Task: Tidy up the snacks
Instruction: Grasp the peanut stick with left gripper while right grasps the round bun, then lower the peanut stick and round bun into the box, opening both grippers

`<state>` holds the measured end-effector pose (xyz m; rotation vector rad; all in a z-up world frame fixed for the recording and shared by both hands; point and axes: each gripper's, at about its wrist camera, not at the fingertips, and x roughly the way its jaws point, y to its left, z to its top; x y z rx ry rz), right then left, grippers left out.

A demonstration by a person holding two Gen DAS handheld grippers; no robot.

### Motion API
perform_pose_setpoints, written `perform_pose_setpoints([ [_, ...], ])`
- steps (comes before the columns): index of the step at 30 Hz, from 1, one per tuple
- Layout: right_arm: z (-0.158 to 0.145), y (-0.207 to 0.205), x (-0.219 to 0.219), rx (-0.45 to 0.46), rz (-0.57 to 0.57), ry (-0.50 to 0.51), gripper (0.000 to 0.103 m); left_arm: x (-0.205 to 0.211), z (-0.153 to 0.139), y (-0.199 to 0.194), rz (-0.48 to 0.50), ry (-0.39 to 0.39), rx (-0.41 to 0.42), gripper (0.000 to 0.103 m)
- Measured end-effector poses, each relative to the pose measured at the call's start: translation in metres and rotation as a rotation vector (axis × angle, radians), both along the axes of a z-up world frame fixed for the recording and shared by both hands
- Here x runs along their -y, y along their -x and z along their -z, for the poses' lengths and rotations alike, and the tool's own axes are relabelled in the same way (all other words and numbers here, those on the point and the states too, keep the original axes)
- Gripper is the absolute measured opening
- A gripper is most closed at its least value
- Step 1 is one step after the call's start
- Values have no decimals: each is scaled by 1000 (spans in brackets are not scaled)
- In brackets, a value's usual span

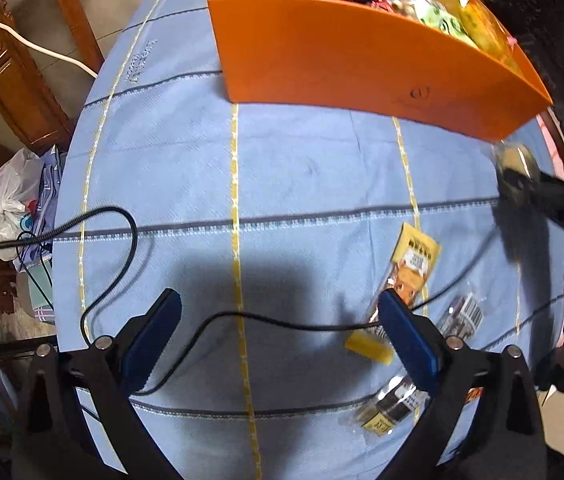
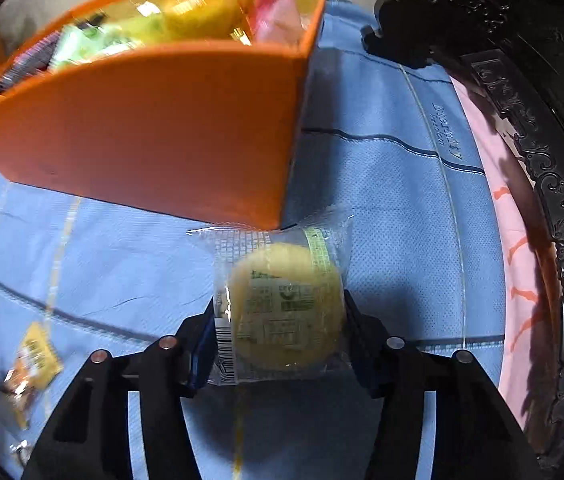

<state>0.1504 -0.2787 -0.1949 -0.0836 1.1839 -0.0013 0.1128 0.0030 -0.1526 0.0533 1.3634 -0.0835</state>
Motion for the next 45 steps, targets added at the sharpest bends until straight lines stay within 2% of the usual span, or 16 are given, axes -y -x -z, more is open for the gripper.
perform_pose_setpoints([
  [7, -34, 85, -11, 27, -74, -131, 56, 14, 12, -11, 26, 5, -20, 96],
  [12, -32, 129, -21, -18, -90, -180, 56, 52, 28, 3, 174, -46, -9, 96],
  [16, -34, 146, -28, -21, -66, -216, 56, 76, 44, 17, 276, -64, -25, 94],
  [17, -35, 149, -29, -21, -57, -236, 56, 79, 47, 19, 288, -62, -26, 90],
  [18, -36, 150, -28, -20, -52, -249, 56, 83, 51, 21, 310, -50, -34, 77],
  [19, -37, 152, -28, -16, -47, -253, 56, 86, 56, 22, 322, -46, -47, 70],
  [21, -39, 155, -28, -12, -46, -250, 56, 90, 65, 22, 327, -68, -69, 69],
  [24, -39, 158, -27, -16, -30, -259, 56, 92, 67, 22, 332, -58, -36, 70],
  [26, -40, 160, -27, -15, -27, -260, 57, 92, 67, 23, 344, -38, -14, 64],
  [27, -41, 161, -28, -13, -28, -259, 57, 92, 65, 24, 348, -36, 3, 50],
  [28, -43, 162, -28, -10, -32, -257, 57, 92, 62, 25, 350, -37, 15, 30],
  [29, -45, 162, -29, -6, -37, -261, 57, 89, 60, 24, 331, -47, 11, 30],
  [32, -50, 160, -30, 7, -44, -266, 57, 70, 50, 17, 231, 14, -3, 29],
  [34, -52, 158, -30, 11, -44, -273, 57, 57, 46, 16, 198, -16, 16, 29],
  [36, -54, 156, -32, 16, -50, -274, 57, 43, 40, 17, 156, 19, 14, 29],
  [45, -81, 121, -42, 87, -93, -280, 57, 28, -13, 18, 98, 44, 93, 29],
])
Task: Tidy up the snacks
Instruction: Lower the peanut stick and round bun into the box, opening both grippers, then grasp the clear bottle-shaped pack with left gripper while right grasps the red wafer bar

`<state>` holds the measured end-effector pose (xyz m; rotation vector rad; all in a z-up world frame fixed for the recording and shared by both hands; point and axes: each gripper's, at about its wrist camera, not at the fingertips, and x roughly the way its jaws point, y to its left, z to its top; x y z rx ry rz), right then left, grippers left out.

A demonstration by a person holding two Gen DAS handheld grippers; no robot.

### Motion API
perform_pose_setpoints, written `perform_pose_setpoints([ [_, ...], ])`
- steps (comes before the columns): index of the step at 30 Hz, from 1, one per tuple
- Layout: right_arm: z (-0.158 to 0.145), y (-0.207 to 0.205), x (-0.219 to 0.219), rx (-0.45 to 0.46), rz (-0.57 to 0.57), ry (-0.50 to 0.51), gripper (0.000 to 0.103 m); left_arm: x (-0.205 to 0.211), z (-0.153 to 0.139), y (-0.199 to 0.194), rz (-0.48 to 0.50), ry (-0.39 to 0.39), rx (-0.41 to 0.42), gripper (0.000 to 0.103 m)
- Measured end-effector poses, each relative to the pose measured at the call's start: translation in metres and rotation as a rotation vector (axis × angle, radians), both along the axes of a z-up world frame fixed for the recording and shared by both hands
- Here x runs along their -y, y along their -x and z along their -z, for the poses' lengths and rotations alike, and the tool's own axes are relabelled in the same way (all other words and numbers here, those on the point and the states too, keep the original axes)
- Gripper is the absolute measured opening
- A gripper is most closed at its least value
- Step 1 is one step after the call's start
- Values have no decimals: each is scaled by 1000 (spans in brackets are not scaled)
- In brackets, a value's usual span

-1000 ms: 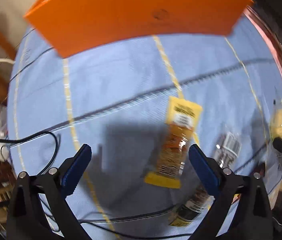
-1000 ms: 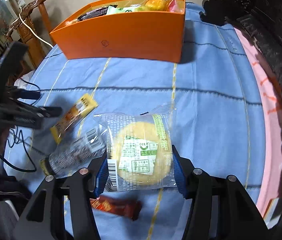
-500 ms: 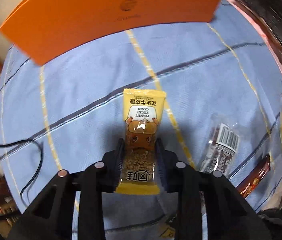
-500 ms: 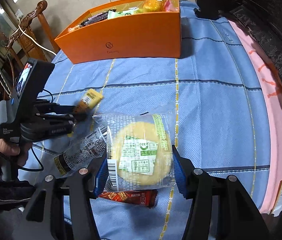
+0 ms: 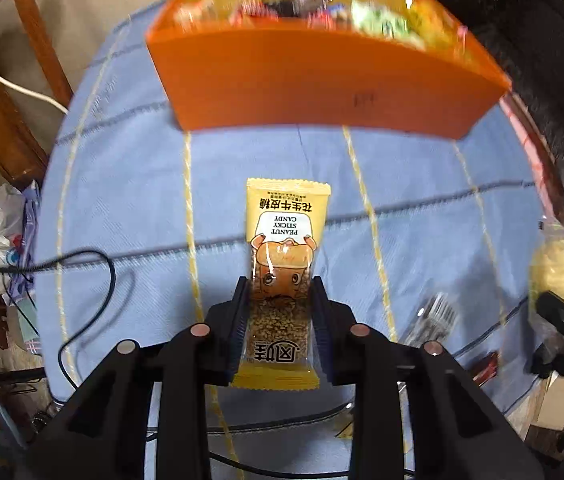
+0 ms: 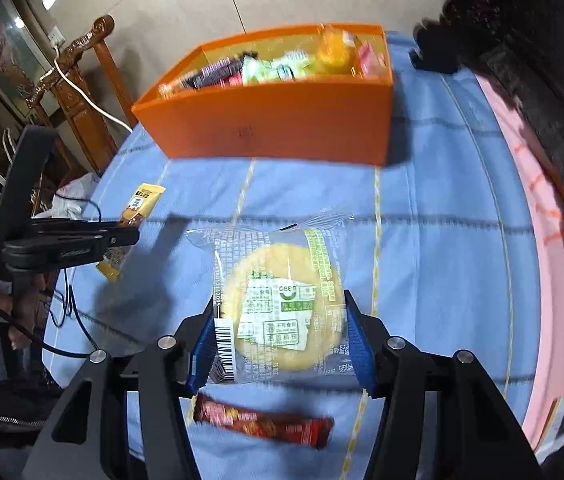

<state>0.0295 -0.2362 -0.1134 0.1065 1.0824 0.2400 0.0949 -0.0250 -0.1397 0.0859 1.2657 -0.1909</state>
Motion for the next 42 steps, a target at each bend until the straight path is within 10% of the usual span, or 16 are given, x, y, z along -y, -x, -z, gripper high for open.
perform_pose_setpoints([
  [14, -75, -130, 10, 194, 23, 3, 57, 18, -104, -116, -19, 81, 181, 29],
  [22, -59, -227, -5, 185, 15, -19, 58, 39, -88, -203, -40, 63, 170, 31],
  [23, -55, -236, -6, 188, 25, -16, 58, 39, -82, -210, -50, 54, 161, 35],
  [25, -47, -246, -8, 168, 56, -7, 74, 37, -73, -220, -112, -11, 151, 87],
  [28, -36, -237, -6, 128, 75, -98, 81, 26, -79, -209, -180, -22, 236, 97],
  [42, -18, -98, 2, 30, 50, -67, 85, -3, -23, -84, -128, 60, 15, 98],
])
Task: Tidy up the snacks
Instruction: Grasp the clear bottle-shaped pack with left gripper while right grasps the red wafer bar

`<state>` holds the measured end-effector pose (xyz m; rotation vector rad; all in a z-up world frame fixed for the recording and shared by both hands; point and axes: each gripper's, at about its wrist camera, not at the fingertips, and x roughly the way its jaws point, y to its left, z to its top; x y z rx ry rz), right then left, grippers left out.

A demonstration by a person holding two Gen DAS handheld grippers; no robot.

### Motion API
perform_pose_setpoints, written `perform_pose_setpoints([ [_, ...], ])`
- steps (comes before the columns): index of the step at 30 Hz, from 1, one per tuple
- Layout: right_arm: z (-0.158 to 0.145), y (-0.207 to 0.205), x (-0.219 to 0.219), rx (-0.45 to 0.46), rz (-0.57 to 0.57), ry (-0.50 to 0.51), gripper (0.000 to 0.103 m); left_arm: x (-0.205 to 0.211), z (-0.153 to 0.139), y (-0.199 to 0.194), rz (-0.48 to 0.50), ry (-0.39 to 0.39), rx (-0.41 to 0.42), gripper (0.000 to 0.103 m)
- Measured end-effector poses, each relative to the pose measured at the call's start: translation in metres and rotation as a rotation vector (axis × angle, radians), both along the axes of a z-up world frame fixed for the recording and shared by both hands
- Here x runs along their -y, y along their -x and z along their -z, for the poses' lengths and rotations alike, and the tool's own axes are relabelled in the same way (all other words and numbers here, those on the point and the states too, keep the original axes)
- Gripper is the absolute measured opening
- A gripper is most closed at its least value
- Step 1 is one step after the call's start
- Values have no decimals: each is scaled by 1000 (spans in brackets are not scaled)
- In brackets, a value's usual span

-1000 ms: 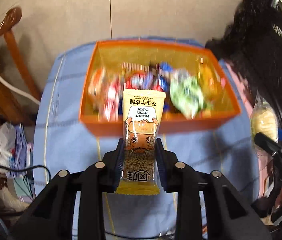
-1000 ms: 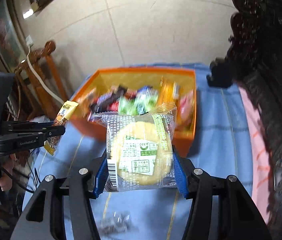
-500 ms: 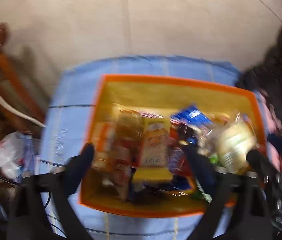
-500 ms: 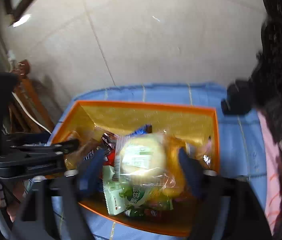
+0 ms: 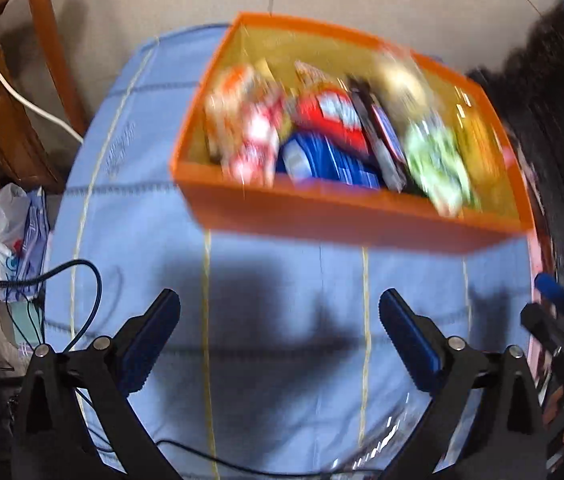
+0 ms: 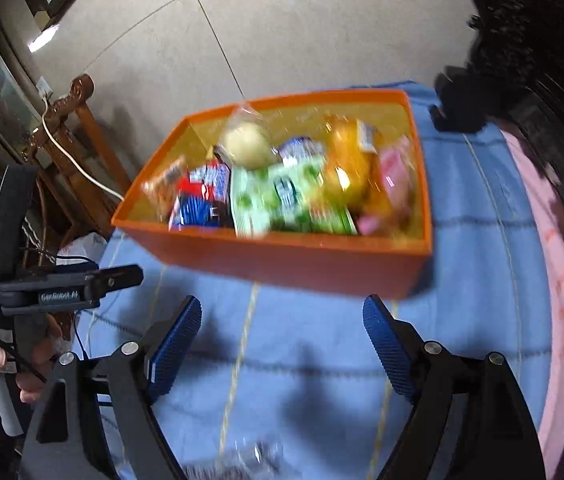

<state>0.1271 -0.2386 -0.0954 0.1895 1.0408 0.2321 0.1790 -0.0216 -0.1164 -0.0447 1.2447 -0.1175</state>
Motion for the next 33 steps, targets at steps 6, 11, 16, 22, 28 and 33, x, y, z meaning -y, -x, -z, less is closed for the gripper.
perform_pose_setpoints([
  [6, 10, 63, 15, -51, 46, 38, 87, 53, 25, 82, 335, -97, -15, 98],
  [11, 29, 116, 24, -109, 71, 23, 88, 81, 52, 127, 493, -170, -74, 98],
  [16, 49, 162, 21, -168, 68, 12, 88, 91, 69, 150, 541, -196, -107, 98],
  [22, 57, 183, 20, -208, 84, 15, 88, 106, 90, 169, 589, -214, -127, 97],
  [28, 54, 197, 22, -219, 96, 27, 88, 114, 105, 178, 632, -174, -125, 32],
  [33, 66, 201, 17, -276, 56, -6, 89, 90, 97, 163, 530, -115, -137, 28],
])
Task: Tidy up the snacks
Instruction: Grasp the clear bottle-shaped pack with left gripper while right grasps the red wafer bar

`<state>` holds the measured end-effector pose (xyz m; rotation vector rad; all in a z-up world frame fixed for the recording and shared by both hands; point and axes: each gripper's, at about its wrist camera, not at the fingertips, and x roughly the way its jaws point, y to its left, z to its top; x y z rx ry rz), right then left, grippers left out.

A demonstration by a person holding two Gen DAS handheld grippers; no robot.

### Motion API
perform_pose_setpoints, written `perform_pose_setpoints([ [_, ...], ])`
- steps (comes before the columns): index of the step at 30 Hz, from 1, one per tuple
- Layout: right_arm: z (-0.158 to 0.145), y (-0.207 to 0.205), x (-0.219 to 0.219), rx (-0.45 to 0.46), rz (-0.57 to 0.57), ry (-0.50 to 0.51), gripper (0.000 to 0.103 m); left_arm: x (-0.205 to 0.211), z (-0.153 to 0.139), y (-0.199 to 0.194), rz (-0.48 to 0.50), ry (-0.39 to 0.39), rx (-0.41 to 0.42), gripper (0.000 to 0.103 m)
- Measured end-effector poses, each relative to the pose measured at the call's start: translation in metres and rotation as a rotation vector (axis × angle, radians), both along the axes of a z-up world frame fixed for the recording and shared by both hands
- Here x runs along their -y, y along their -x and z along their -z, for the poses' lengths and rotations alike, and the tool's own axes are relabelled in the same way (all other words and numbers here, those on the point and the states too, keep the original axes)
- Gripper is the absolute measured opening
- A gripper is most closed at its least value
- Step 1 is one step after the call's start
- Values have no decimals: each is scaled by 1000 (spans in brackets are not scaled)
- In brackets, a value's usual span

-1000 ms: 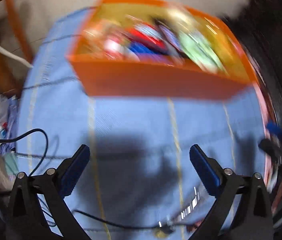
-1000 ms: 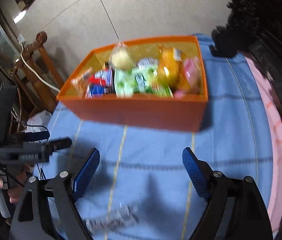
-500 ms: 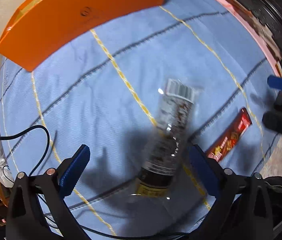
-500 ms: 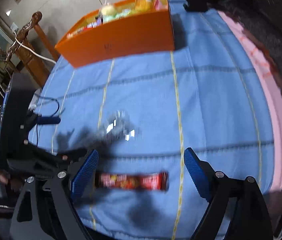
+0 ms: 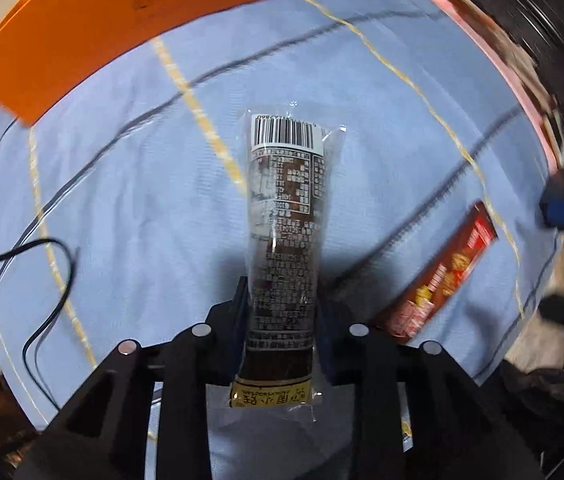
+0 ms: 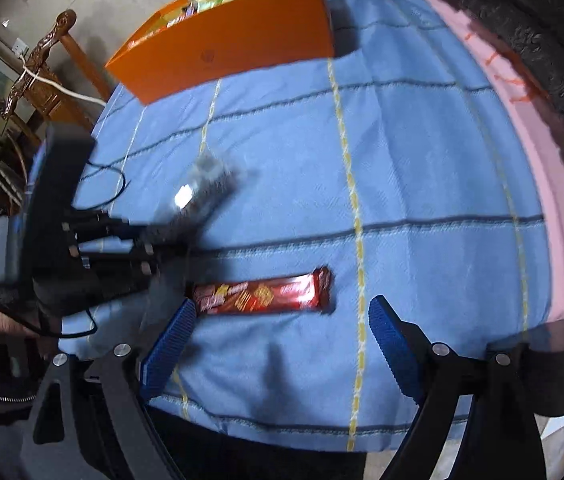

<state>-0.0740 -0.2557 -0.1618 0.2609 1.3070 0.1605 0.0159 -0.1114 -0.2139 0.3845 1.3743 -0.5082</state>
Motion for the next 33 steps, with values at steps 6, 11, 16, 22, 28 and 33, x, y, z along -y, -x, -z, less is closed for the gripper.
perform_pose_setpoints([
  [6, 26, 0, -37, -28, -190, 145, 89, -23, -2, -7, -97, 17, -17, 28],
  [11, 28, 2, -68, 79, -398, 332, 89, -43, -2, -3, -114, 25, -28, 28],
  [16, 40, -15, -63, 55, -436, 354, 89, -57, -5, -4, -138, 38, -39, 29],
  [22, 49, -25, -70, 33, -526, 385, 89, -81, -8, -2, -184, 47, -48, 30],
  [28, 50, -35, -83, -14, -577, 310, 53, -94, -10, 2, -209, 48, -51, 30],
  [33, 39, -42, -79, -26, -509, 284, 23, -99, -14, 3, -210, 58, -47, 30],
])
